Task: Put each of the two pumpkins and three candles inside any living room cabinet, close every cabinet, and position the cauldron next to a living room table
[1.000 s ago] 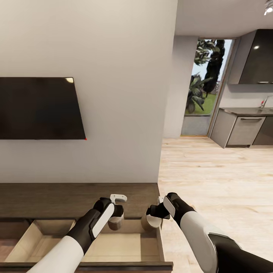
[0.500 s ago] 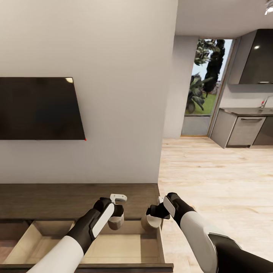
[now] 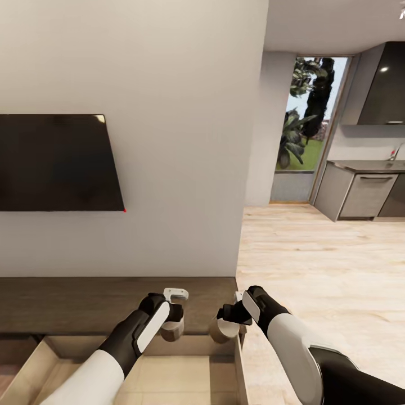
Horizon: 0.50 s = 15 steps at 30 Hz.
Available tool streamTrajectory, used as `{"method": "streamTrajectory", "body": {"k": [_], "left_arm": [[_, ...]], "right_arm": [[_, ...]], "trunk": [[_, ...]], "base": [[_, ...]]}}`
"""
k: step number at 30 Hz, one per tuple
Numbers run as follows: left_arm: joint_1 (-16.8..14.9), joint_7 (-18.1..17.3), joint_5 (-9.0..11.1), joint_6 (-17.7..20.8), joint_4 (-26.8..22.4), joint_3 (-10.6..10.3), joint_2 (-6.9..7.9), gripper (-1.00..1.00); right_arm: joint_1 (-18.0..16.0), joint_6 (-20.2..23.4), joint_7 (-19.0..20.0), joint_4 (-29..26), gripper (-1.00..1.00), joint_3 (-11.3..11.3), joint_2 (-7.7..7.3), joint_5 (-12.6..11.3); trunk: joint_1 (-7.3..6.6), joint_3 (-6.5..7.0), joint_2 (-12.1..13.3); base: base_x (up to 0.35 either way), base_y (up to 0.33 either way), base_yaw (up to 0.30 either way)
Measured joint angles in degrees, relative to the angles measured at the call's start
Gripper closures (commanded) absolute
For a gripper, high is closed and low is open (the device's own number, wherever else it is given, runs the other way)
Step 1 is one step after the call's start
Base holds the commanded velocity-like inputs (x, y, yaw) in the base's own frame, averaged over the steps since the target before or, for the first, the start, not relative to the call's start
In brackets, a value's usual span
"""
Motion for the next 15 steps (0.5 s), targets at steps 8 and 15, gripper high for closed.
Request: {"method": "streamTrajectory", "body": {"k": [8, 15], "left_arm": [[0.0, 0.0, 0.0, 0.0, 0.1, 0.0, 0.01, 1.00], [0.0, 0.1, 0.1, 0.0, 0.0, -2.5, 0.01, 1.00]], "right_arm": [[0.0, 0.0, 0.0, 0.0, 1.00, 0.0, 0.00, 0.0], [0.0, 0.0, 0.0, 0.0, 1.00, 0.0, 0.00, 0.0]], "trunk": [[-0.02, 0.00, 0.0], [-0.01, 0.00, 0.0]], "base": [[0.193, 0.001, 0.000], [0.132, 0.000, 0.000]]}}
